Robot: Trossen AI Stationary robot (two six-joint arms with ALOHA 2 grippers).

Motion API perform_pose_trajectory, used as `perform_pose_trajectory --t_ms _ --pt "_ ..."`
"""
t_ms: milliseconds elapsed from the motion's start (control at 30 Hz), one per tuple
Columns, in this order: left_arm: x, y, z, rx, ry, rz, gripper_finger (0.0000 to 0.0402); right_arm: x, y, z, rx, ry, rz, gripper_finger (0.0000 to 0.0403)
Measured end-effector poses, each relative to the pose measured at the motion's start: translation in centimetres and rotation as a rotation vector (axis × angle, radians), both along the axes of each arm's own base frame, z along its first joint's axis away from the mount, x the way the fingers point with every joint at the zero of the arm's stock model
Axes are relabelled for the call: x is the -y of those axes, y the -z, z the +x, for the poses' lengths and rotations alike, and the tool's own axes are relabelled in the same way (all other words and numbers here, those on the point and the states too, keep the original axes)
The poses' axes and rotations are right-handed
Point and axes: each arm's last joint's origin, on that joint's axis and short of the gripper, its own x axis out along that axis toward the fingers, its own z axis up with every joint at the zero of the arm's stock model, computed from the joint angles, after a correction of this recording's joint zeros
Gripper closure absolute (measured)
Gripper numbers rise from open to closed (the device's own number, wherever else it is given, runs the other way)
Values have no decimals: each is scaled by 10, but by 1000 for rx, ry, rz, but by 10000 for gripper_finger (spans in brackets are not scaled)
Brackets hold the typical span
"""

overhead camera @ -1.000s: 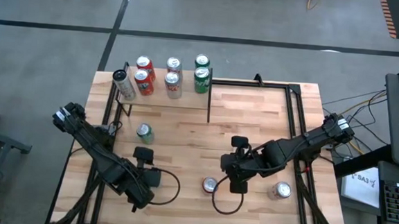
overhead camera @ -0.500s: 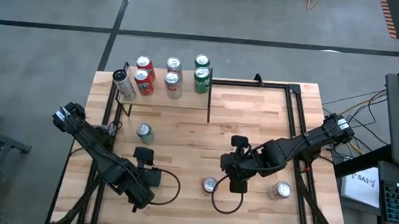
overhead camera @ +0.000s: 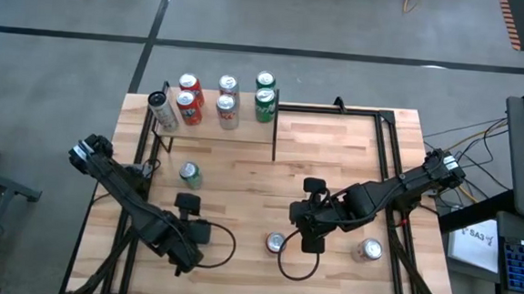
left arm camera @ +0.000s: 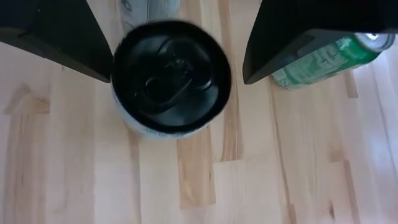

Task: Place canned beverage on shelf
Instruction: Put the right white and blue soda can on the shelf

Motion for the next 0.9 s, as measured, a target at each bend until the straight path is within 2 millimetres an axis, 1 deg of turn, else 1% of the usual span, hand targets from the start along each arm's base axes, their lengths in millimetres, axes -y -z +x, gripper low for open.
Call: perform_pose_trajectory --t_ms 200,500,767,900 --pt "2 14 2 18 24 -13 65 0 0 0 3 0 2 386" --pt "1 28 1 15 34 -10 67 0 -1 1 12 0 6 386" --pt "1 30 2 27 40 -11 94 -1 -1 2 18 0 8 386" --pt "2 30 2 31 55 -10 115 -1 -1 2 19 0 9 386"
